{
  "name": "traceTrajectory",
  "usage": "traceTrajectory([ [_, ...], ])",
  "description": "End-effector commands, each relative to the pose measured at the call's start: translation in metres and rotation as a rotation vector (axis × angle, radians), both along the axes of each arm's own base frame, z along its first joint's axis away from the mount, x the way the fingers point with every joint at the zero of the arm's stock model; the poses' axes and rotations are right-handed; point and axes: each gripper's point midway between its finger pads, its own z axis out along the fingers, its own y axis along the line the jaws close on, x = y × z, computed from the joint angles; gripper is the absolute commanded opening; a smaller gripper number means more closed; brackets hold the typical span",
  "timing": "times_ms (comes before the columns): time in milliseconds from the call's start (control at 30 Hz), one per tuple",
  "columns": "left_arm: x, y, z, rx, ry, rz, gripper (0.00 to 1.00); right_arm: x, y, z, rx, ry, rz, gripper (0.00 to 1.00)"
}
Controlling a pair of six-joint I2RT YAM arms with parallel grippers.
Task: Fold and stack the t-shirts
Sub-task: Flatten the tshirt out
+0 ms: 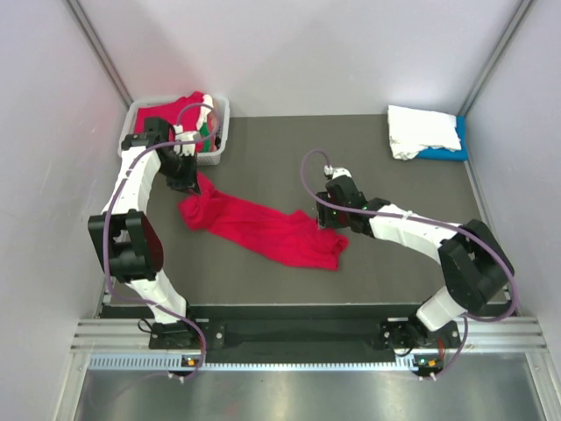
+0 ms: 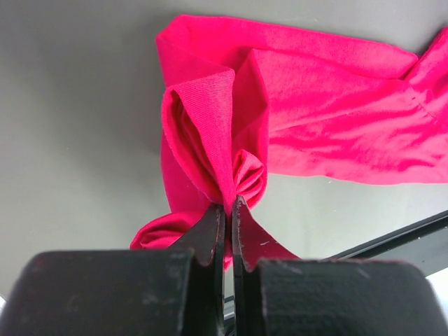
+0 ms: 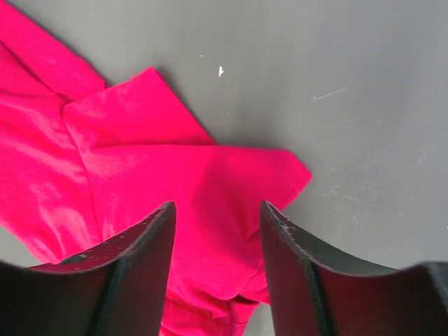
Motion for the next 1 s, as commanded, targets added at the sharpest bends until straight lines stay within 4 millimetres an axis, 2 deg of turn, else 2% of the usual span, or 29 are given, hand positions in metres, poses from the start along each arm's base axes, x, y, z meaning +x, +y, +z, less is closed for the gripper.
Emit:
traceTrajectory([
  [0,-0.005,-0.003,0.02,-0.011,-0.059,-0.025,0.0,0.007,0.006,0.006,0.054,-0.02,-0.007,0.56],
  [167,-0.005,-0.004,0.021,-0.018,-0.057,-0.023,0.0,0.006,0.006,-0.005,0.036,0.013,0.002,0.57],
  [433,-0.006,-0.005,0.022,-0.022,-0.054,-0.022,0.0,-0.015,0.0,-0.036,0.013,0.111,0.017,0.53],
  [467,-0.006,-0.005,0.022,-0.022,-0.053,-0.021,0.0,-0.015,0.001,-0.036,0.017,0.108,0.019,0.37],
  [533,-0.006,-0.006,0.021,-0.026,-0.054,-0.023,0.0,-0.014,0.0,-0.033,0.019,0.102,0.018,0.23],
  [567,-0.005,-0.006,0.021,-0.027,-0.053,-0.021,0.0,-0.013,0.0,-0.031,0.017,0.095,0.015,0.02],
  [600,-0.006,-0.006,0.021,-0.027,-0.052,-0.023,0.0,-0.013,-0.002,-0.029,0.012,0.092,0.013,0.0],
  [800,-0.007,-0.005,0.016,-0.016,-0.044,-0.02,0.0,-0.004,-0.006,-0.003,-0.02,0.017,0.012,0.0],
  [833,-0.007,-0.004,0.017,-0.016,-0.046,-0.015,0.0,0.002,-0.005,0.012,-0.023,-0.025,0.022,0.0],
  [900,-0.003,-0.003,0.023,-0.014,-0.068,-0.011,0.0,0.01,-0.011,0.029,-0.061,-0.076,0.014,0.0],
  [933,0.002,-0.003,0.028,-0.011,-0.09,-0.005,0.0,0.018,-0.013,0.053,-0.08,-0.128,0.02,0.0],
  [967,0.007,-0.002,0.036,-0.013,-0.108,0.001,0.0,0.024,-0.015,0.067,-0.099,-0.164,0.016,0.0],
])
